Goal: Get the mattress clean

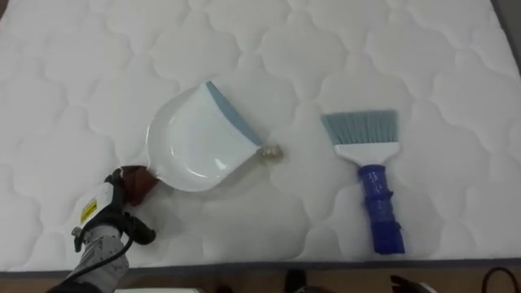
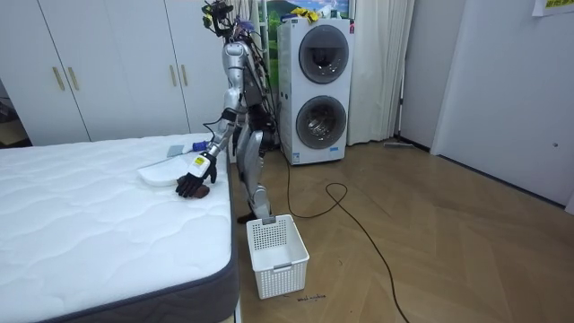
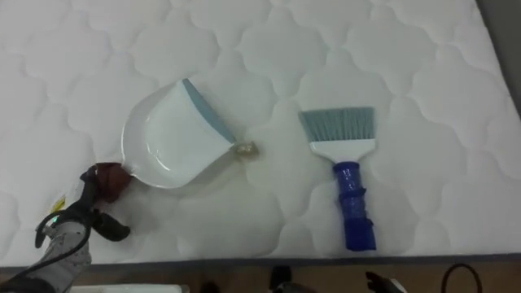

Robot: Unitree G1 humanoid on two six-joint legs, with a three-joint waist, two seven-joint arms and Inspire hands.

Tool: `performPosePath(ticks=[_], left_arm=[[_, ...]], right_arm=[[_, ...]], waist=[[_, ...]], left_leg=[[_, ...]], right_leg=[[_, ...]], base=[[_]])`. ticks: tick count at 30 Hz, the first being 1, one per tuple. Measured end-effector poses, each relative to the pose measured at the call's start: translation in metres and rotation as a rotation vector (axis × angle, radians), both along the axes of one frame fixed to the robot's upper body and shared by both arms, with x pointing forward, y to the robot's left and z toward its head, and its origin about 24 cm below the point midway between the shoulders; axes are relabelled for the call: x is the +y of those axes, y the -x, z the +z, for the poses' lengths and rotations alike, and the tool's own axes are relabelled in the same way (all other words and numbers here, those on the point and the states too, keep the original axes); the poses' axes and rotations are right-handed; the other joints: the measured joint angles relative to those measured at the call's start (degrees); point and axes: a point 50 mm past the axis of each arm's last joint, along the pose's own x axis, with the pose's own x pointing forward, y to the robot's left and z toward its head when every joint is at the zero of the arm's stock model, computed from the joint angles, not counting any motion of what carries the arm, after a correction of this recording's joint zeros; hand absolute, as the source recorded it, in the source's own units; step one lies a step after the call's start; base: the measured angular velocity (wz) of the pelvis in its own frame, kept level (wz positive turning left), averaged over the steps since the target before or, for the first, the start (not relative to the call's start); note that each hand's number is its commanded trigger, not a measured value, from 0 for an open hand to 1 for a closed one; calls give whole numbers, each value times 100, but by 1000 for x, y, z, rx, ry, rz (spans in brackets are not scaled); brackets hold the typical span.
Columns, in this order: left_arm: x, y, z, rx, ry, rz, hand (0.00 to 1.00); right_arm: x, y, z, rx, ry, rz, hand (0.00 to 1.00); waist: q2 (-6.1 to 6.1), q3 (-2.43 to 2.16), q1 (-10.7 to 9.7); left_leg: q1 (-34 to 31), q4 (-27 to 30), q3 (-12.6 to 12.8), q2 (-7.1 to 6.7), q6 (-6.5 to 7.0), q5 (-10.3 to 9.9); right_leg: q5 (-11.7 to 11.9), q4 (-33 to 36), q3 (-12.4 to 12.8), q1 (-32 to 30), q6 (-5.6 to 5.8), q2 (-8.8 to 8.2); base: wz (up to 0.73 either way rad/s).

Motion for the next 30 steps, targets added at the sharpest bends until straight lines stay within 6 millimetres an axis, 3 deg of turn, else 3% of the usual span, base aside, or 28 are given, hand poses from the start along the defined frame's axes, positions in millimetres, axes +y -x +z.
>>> performPosePath(ticks=[5,13,18,30], left_arm=[[3,-9,8,-26,-11,-3,0],[7,-15,15,-43,-35,-17,0],[8,-18,17,-42,-41,-16,0],[12,-20,20,-32,-61,-10,0]], right_arm=[[0,-7,2,-16,18,15,0],[1,-14,5,-38,35,32,0],[2,-17,5,-42,40,46,0],[0,-9,3,-21,75,52,0]], waist=[[16,53,-18],[-20,86,-2],[-66,109,-96],[-90,99,-173]], left_leg=[[-202,45,3,-13,9,-8],[-396,117,41,-46,17,-4],[-420,183,153,-43,52,-5],[-471,199,141,-31,66,-11]], right_leg=[[4,66,-4,-227,-2,-49],[-38,156,-2,-438,8,-106],[-116,242,32,-463,50,-145],[-100,262,5,-488,34,-139]], base=[[-1],[0],[8],[0]])
